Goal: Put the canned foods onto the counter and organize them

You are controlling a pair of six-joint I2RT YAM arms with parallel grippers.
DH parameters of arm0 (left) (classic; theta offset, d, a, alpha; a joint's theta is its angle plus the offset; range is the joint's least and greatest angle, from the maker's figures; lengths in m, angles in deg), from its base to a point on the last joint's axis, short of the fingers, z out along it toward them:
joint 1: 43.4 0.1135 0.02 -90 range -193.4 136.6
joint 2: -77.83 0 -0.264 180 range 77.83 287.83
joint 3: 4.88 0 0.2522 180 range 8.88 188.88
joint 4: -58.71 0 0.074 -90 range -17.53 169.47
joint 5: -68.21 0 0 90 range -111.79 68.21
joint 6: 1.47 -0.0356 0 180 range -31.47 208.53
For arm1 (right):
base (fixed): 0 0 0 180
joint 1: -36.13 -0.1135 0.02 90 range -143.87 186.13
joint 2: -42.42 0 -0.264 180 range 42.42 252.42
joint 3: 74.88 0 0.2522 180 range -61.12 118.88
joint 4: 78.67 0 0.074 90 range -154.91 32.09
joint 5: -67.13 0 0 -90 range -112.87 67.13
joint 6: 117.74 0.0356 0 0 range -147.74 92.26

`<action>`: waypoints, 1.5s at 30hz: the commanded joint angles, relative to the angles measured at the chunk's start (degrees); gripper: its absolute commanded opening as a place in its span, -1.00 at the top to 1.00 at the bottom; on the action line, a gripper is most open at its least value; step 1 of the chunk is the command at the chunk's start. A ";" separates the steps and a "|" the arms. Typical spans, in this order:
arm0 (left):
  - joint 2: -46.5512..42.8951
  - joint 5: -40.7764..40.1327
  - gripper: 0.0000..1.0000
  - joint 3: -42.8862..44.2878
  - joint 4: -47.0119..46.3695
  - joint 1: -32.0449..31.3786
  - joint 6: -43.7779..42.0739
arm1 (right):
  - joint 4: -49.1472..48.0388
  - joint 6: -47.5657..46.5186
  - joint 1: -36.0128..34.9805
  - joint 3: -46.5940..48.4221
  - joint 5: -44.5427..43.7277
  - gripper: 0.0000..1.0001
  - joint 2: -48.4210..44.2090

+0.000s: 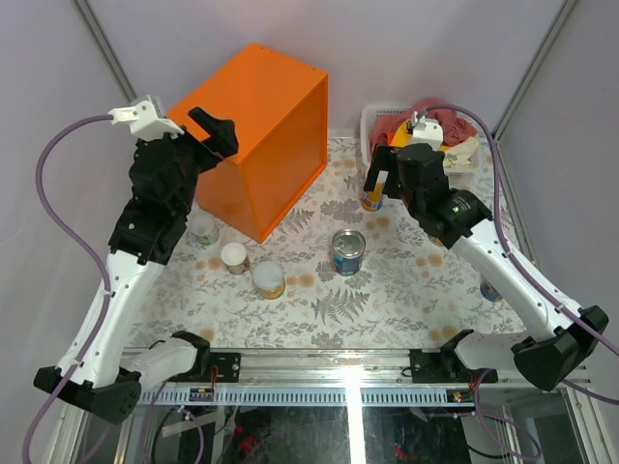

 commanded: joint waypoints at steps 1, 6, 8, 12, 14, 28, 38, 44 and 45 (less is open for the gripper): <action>-2.17 -11.16 -0.99 1.02 4.93 -7.90 -1.77 | -2.69 -3.06 0.09 -2.75 0.64 -0.99 -2.48; -7.58 -17.64 -0.99 -5.90 7.16 -18.77 1.87 | -5.53 -3.12 0.09 -8.89 4.69 -0.99 -3.39; -8.49 -20.64 -0.99 -7.52 8.93 -23.16 2.71 | -5.09 -3.06 0.09 -10.08 5.11 -0.99 -2.92; -9.42 -26.52 -0.99 -9.77 12.45 -31.64 4.71 | -5.29 -3.03 0.09 -13.80 5.46 -1.00 -3.10; -9.85 -29.05 -0.99 -11.23 13.53 -35.55 5.93 | -5.76 -3.28 0.09 -16.08 6.61 -0.98 -3.77; -12.53 -29.83 -1.00 -23.68 11.12 -44.58 13.87 | -6.26 -4.44 0.00 -25.59 11.91 -0.82 -8.29; -16.54 -29.80 -0.97 -31.22 12.47 -44.82 19.83 | -10.36 -4.55 0.00 -27.70 13.87 -0.82 -8.62; -18.46 -31.79 -0.96 -33.67 13.89 -44.85 23.40 | -11.92 -5.10 -0.04 -25.17 15.30 -0.82 -6.12; -18.71 -31.99 -0.97 -34.13 13.93 -44.78 23.54 | -11.93 -5.22 0.00 -24.99 15.57 -0.82 -5.75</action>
